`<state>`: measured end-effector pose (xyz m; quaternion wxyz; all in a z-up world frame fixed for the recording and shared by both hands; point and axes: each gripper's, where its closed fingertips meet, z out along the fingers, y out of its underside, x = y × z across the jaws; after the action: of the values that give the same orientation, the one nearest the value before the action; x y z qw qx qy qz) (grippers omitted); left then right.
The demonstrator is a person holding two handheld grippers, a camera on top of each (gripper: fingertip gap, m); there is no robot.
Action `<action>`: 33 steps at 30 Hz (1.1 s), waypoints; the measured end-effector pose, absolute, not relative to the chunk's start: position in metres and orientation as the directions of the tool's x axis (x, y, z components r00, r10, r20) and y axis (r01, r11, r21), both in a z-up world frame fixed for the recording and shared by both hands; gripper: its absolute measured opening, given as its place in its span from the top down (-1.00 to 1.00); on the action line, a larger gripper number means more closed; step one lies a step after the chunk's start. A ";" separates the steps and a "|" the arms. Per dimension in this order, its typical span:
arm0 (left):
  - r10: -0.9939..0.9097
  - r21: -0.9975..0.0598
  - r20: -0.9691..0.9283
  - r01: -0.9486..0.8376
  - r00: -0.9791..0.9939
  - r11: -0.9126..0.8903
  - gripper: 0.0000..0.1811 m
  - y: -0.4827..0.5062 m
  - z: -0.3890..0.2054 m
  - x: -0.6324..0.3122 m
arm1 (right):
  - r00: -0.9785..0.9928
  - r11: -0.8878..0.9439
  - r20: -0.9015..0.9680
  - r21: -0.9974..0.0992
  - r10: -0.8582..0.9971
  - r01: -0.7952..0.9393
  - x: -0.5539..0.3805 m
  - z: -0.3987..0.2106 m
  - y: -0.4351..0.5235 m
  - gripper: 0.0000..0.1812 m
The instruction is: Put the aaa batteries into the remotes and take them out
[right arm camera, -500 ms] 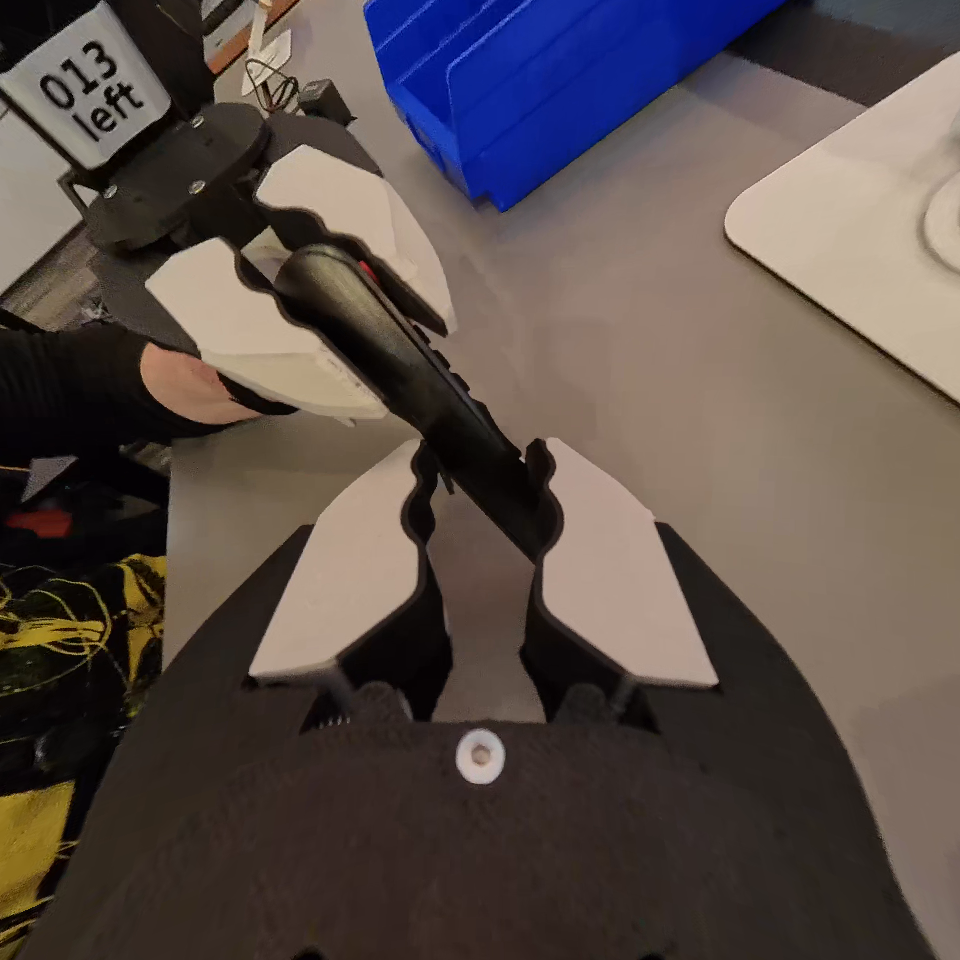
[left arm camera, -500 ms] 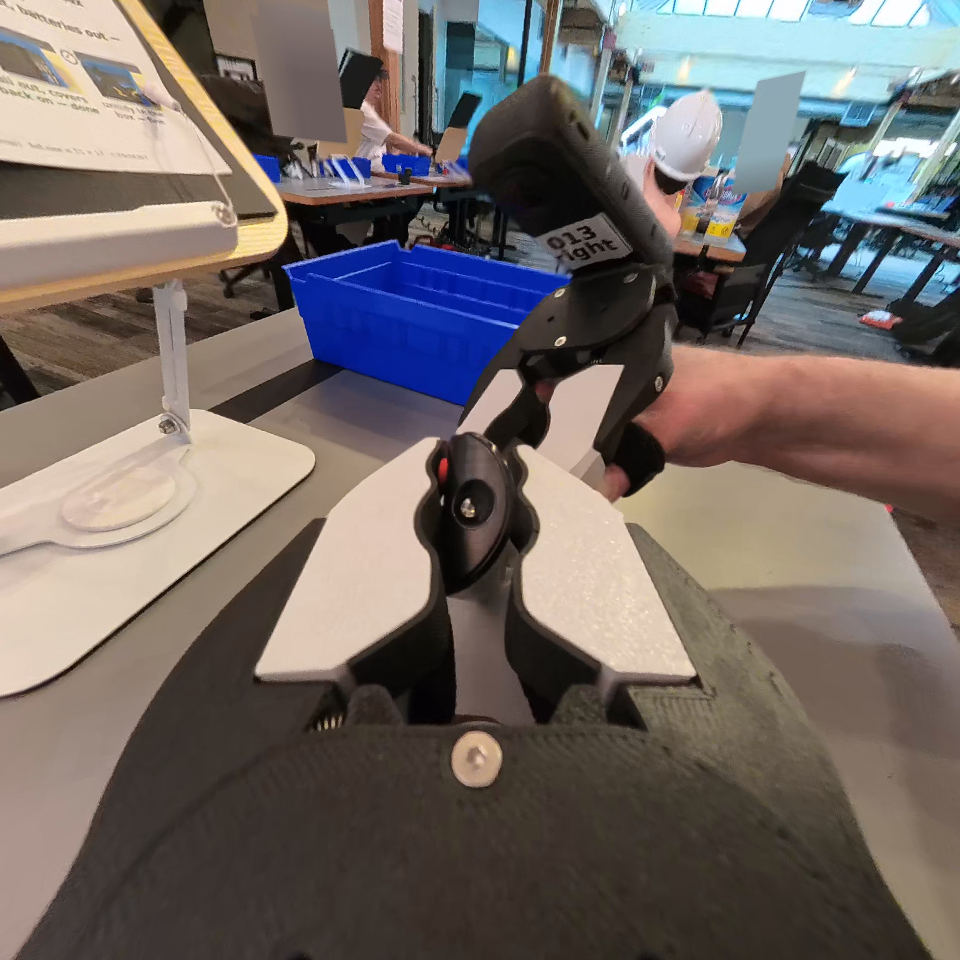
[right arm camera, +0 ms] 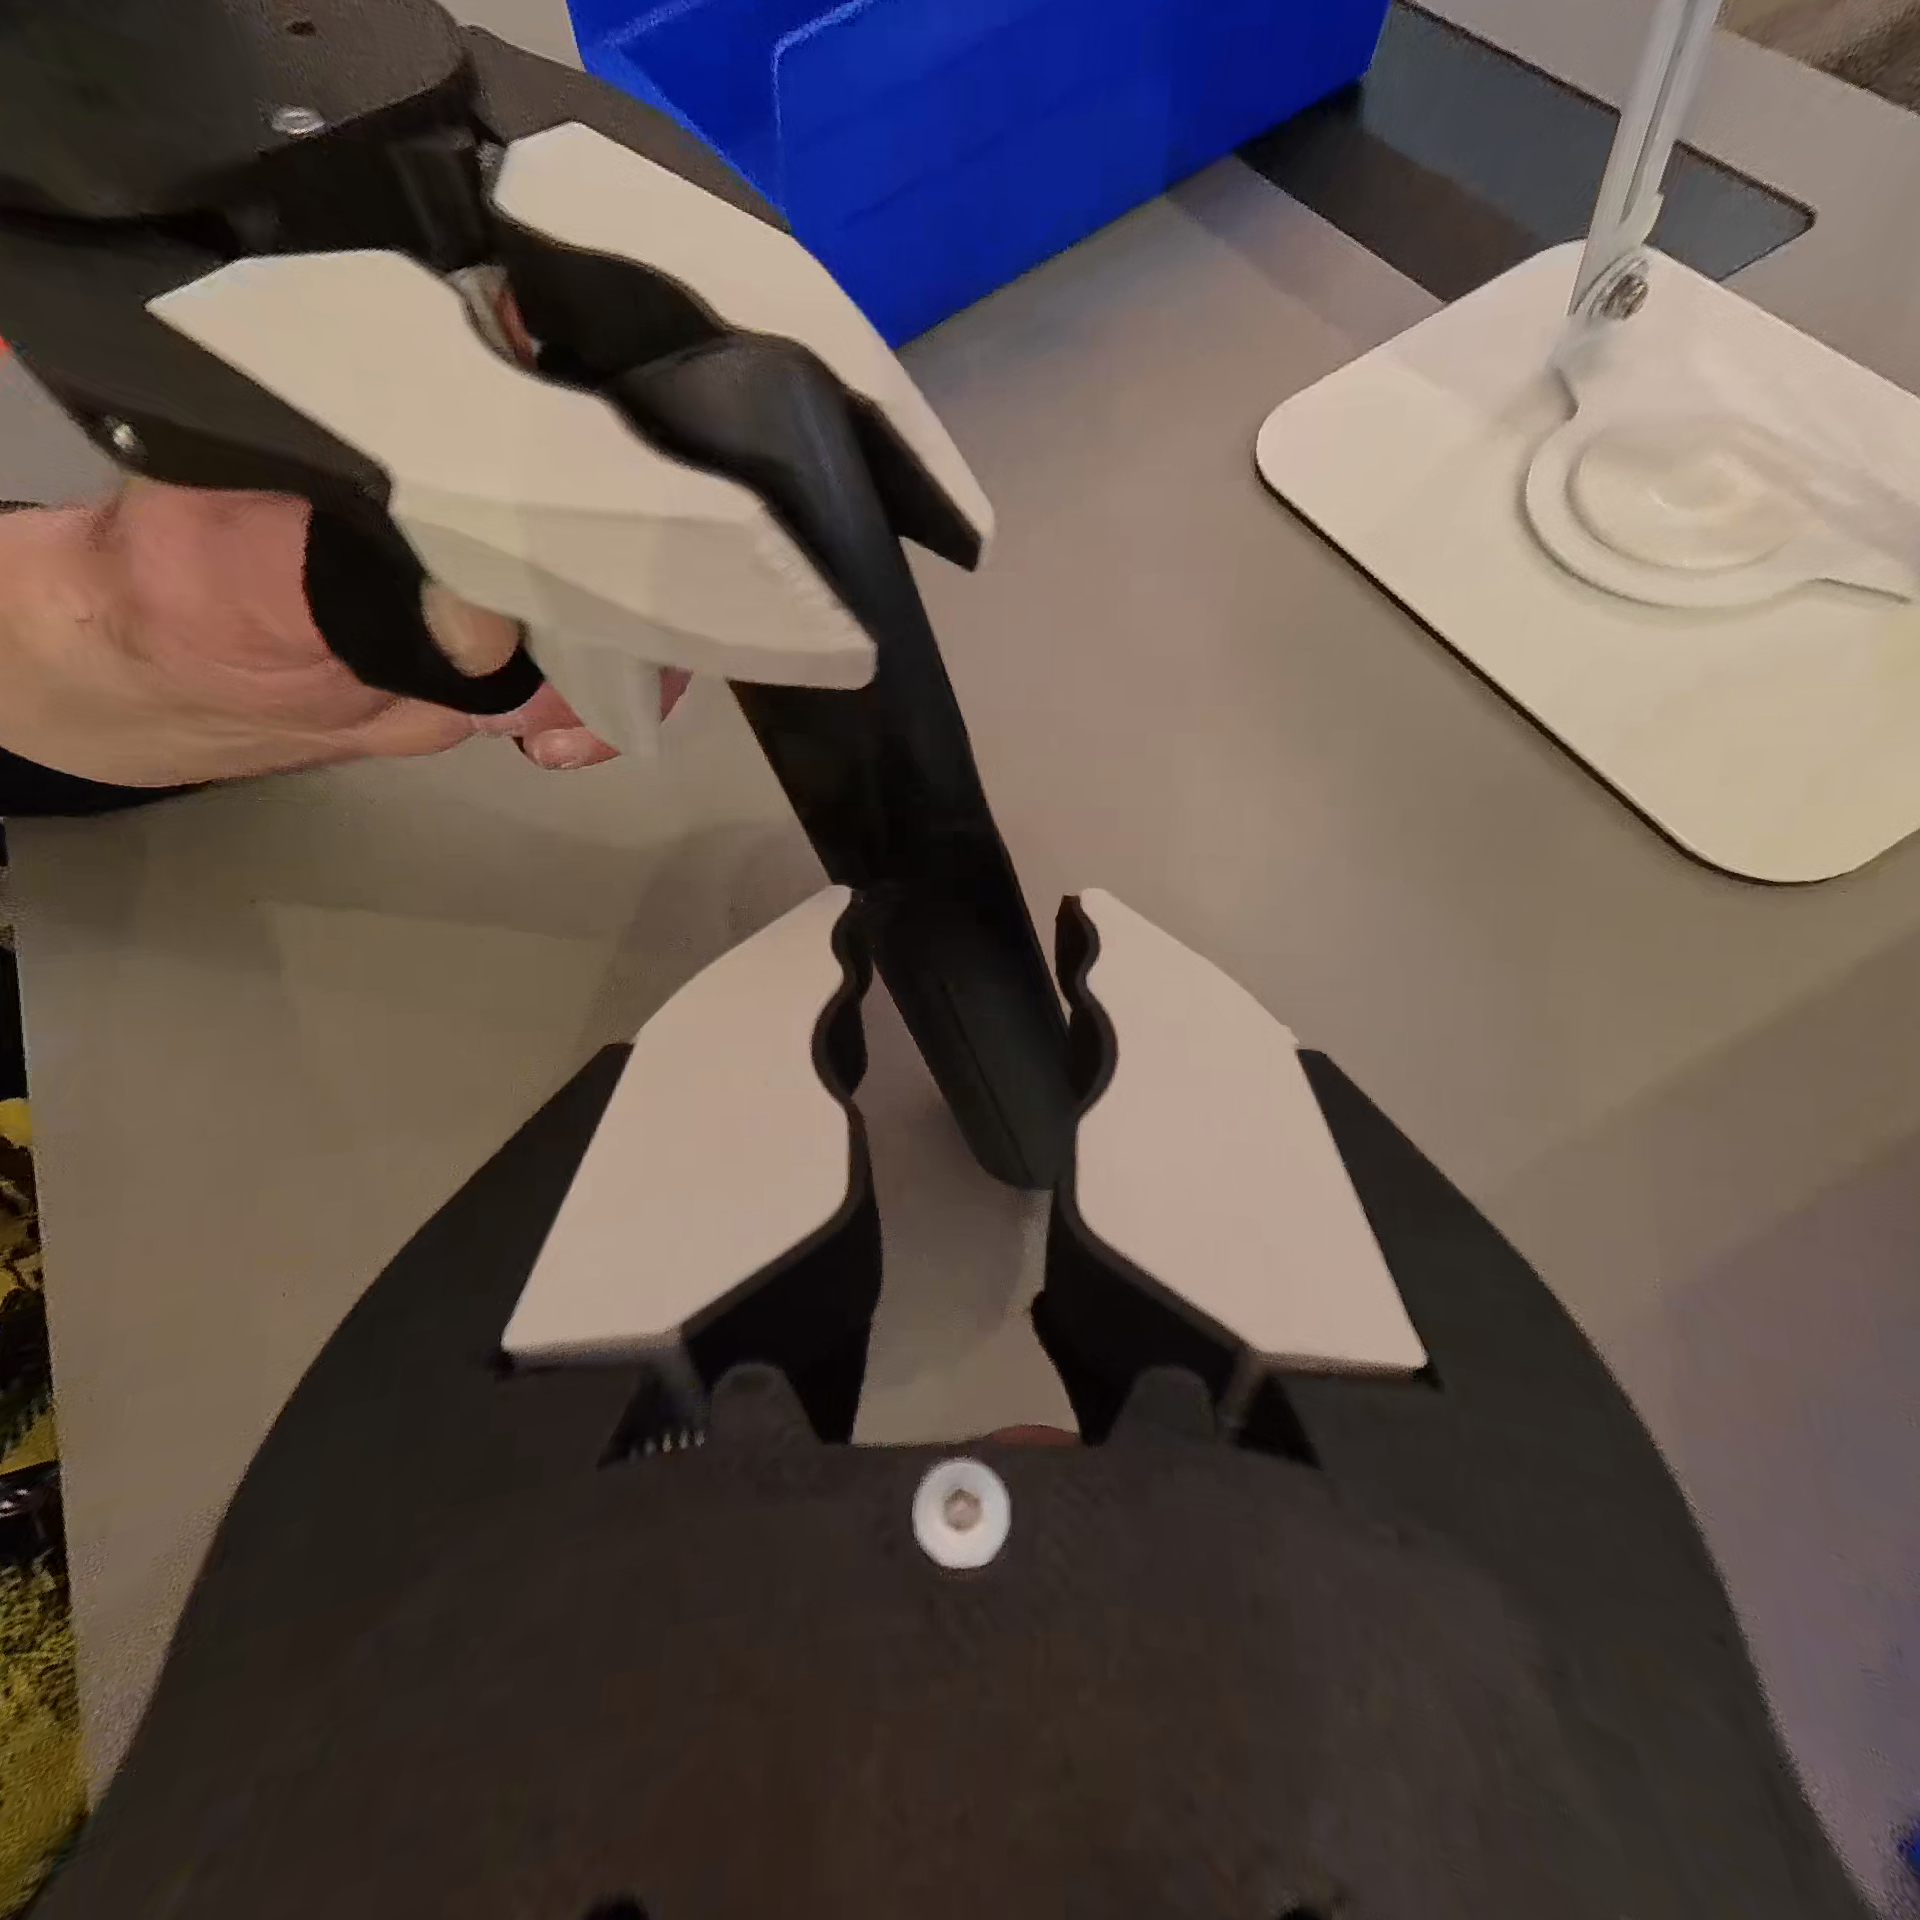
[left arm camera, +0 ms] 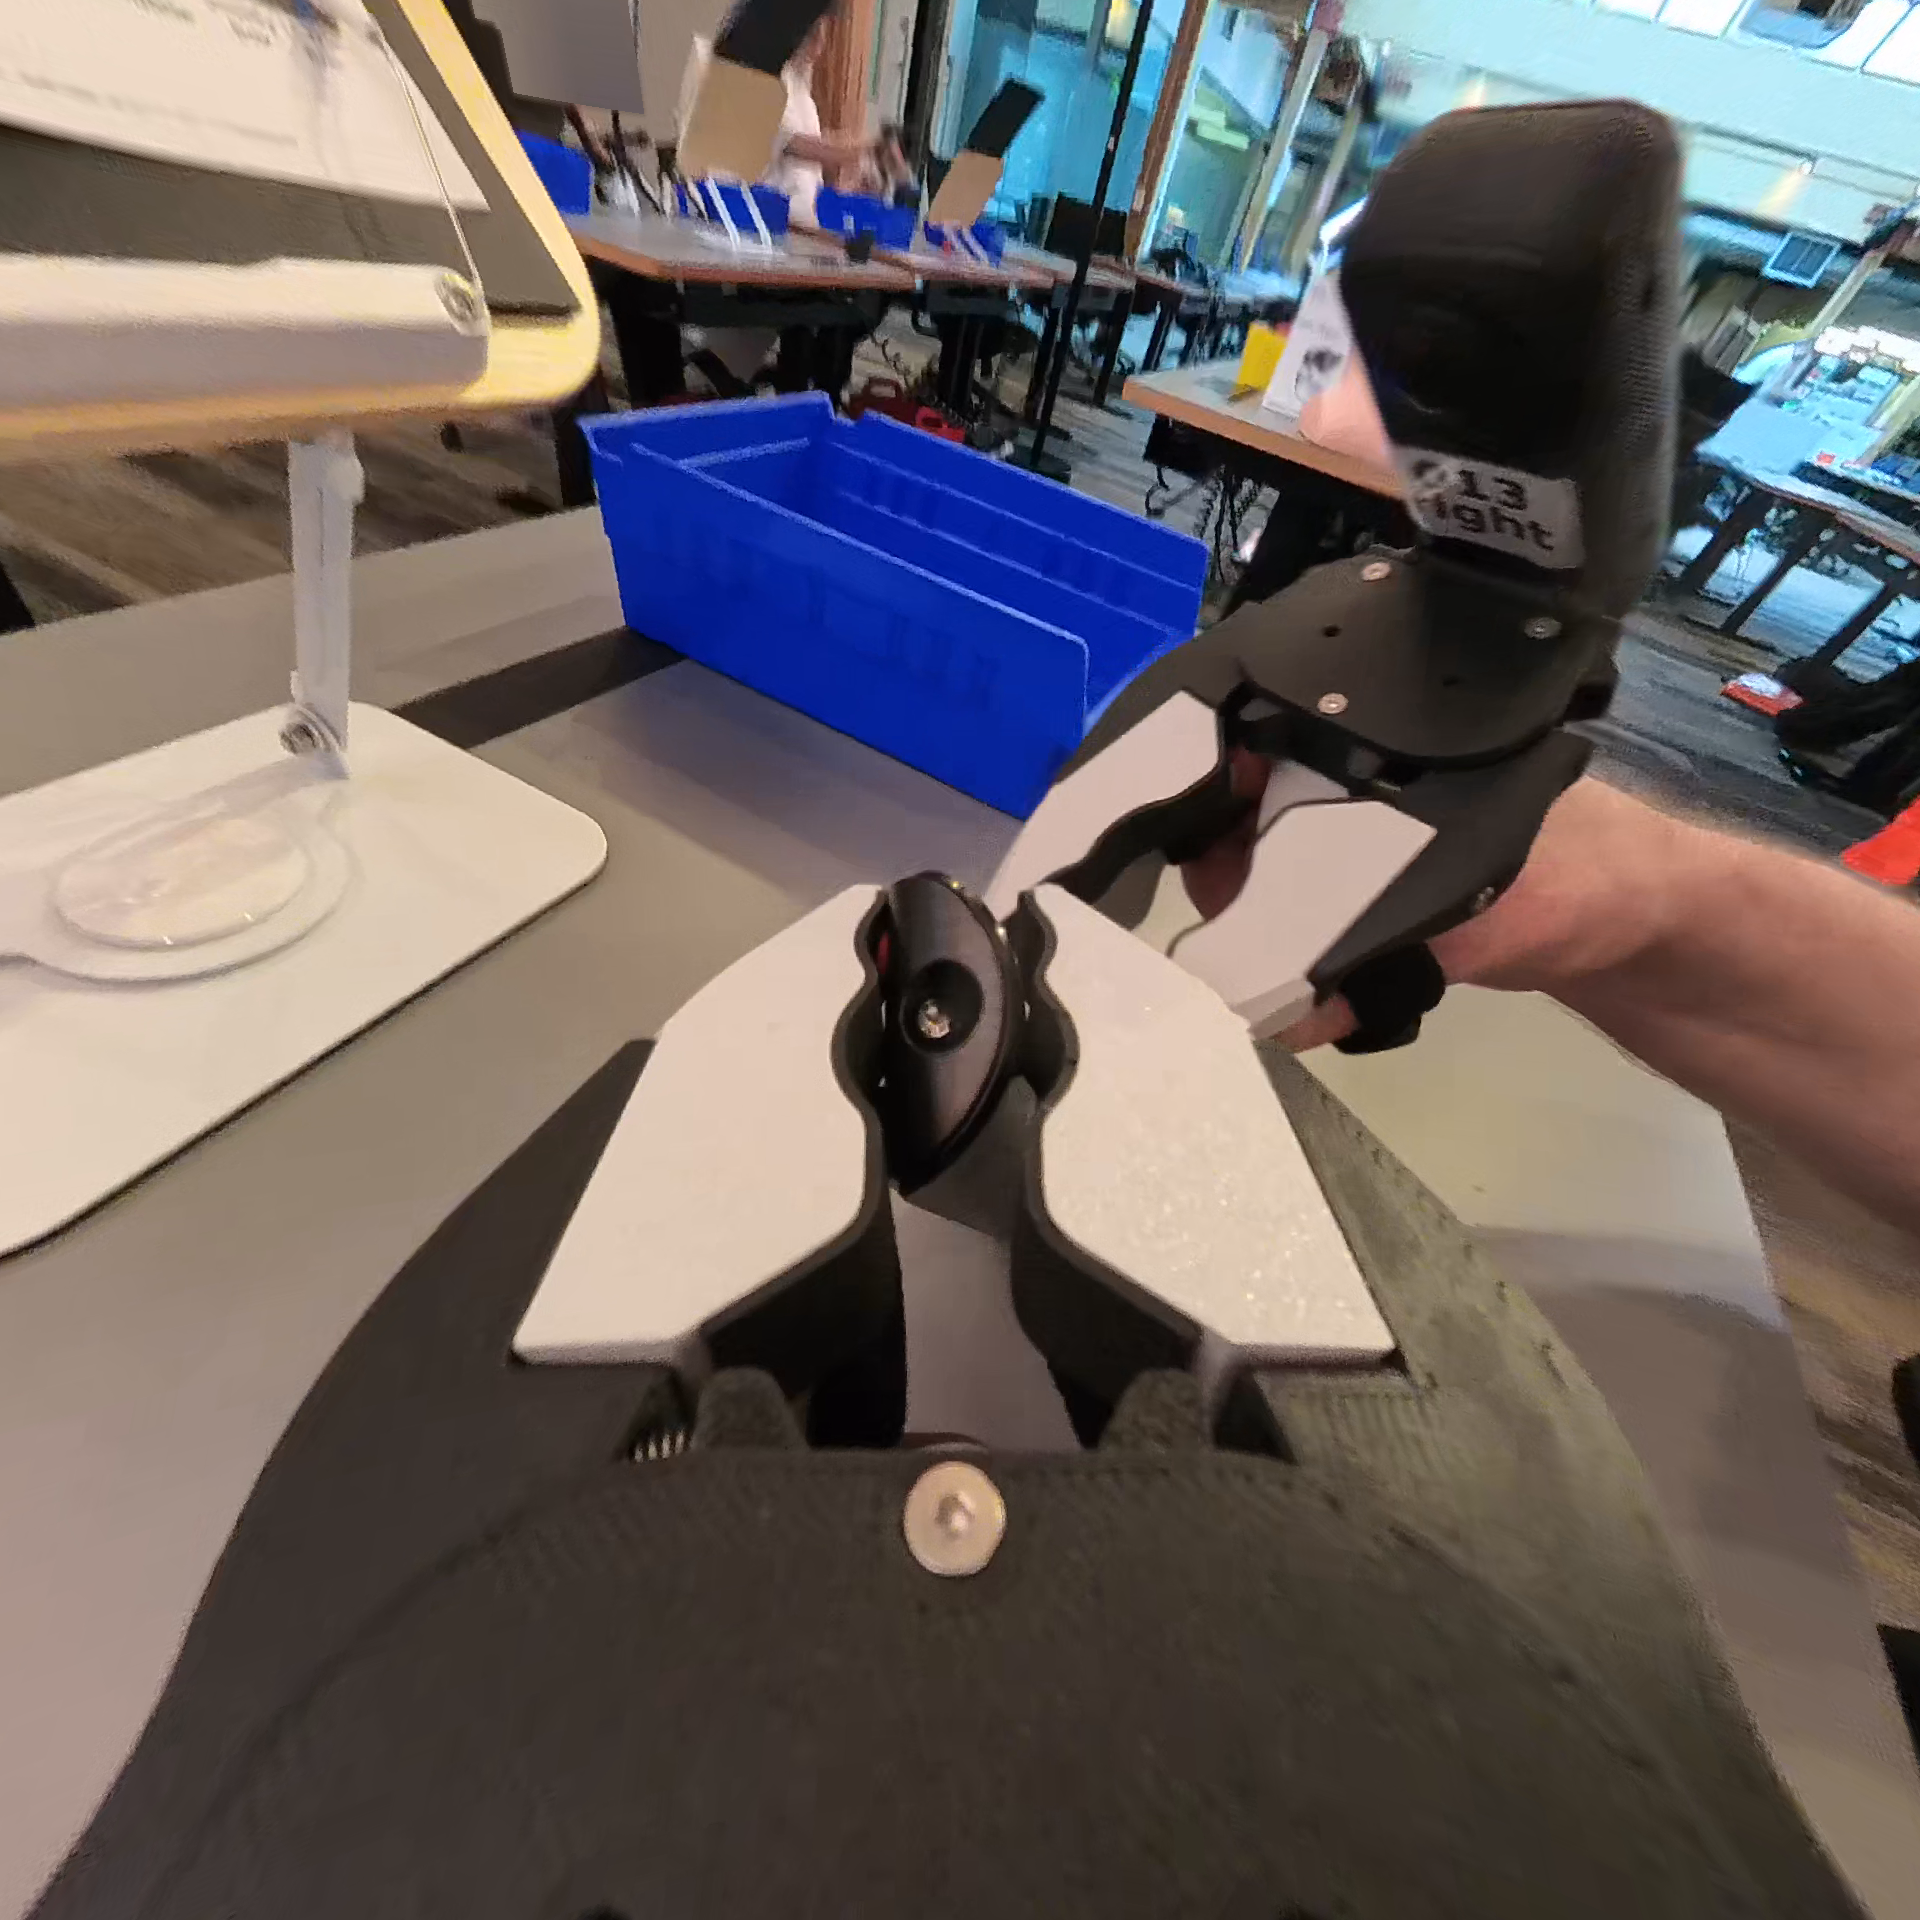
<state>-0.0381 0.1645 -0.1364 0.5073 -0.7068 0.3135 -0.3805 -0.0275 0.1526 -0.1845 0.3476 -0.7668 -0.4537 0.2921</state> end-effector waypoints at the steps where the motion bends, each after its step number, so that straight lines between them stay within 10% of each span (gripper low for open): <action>1: -0.825 -0.942 0.247 -0.075 0.508 -0.327 0.76 0.164 -0.138 -0.037 | 0.417 -0.315 -0.095 -0.806 0.904 0.500 -0.027 -0.184 0.150 0.59; 7: -0.765 -0.853 0.404 -0.097 0.501 -0.513 0.75 0.174 -0.145 -0.034 | 0.415 0.069 0.424 -0.762 0.805 0.645 -0.034 -0.176 0.141 0.15; 15: -0.611 -0.700 0.647 0.037 0.456 -0.713 0.75 0.195 -0.167 -0.036 | 0.275 0.350 0.785 -0.520 0.555 0.780 -0.057 -0.200 0.145 0.60; 21: -0.589 -0.695 0.642 0.048 0.491 -0.718 0.75 0.205 -0.175 -0.039 | 0.241 0.307 0.824 -0.439 0.514 0.845 -0.054 -0.211 0.165 0.35; 33: -0.549 -0.662 0.654 0.042 0.521 -0.749 0.75 0.218 -0.198 -0.044 | 0.128 0.353 0.825 -0.369 0.550 0.860 -0.058 -0.221 0.170 0.62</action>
<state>-0.0437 0.2185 -0.1979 0.3184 -0.8120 0.1561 -0.4636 -0.0584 0.1701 -0.2205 0.5133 -0.5483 -0.6428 -0.1506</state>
